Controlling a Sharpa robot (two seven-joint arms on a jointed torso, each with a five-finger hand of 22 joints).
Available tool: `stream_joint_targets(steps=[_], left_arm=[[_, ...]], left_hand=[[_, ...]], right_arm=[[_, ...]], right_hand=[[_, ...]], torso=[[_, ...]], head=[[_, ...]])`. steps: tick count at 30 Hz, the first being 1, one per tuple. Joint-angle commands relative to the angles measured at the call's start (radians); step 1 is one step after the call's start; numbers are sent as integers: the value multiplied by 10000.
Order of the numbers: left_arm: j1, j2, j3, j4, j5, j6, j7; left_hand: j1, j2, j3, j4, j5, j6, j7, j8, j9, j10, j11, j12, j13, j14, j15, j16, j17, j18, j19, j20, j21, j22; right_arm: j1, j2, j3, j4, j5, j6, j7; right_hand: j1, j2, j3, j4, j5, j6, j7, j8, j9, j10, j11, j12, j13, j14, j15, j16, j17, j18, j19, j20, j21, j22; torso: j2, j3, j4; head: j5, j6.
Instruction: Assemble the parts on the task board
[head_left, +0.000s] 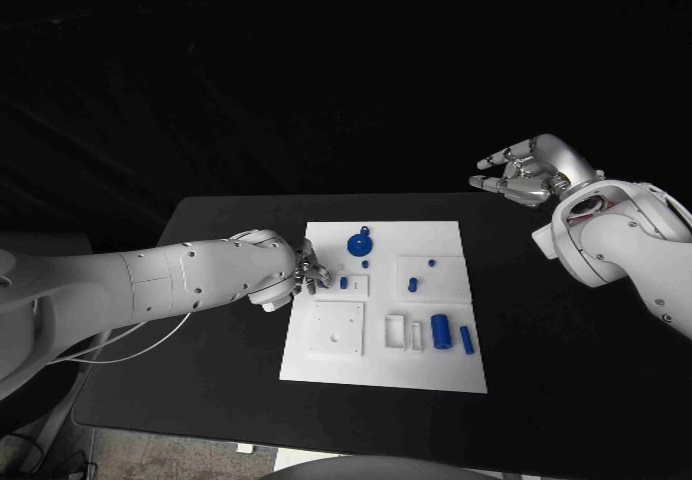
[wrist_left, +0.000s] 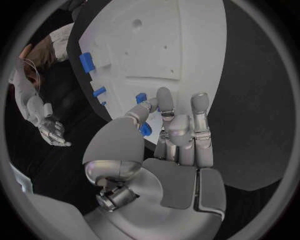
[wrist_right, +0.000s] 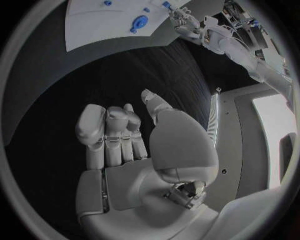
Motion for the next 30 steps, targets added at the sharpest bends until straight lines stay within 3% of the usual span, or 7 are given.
stream_joint_targets(steps=[1,30], left_arm=[[-50,13,-38,-46,-2,367,-64],[-25,165,-28,-366,147,1145,80]], left_hand=[[50,80,277,-201,42,835,-826,40,13,466,-81,15,-15,63,-23,50,-14,133,-33,33,50,164],[70,75,333,-202,154,771,-825,140,169,464,-86,-25,-20,54,-18,25,-69,135,-49,37,29,164]], right_arm=[[-9,6,4,2,-5,107,44],[-32,58,4,-84,-5,137,46]], right_hand=[[4,-3,66,4,19,13,0,-23,5,-13,2,-37,11,-7,22,-52,5,120,293,27,-46,1310],[12,-4,70,-15,16,13,0,-22,5,-11,1,-34,13,-4,22,-49,9,120,295,27,-46,1311]], torso=[[6,0,-3],[0,3,-5]], head=[[-6,9],[-32,-3]])
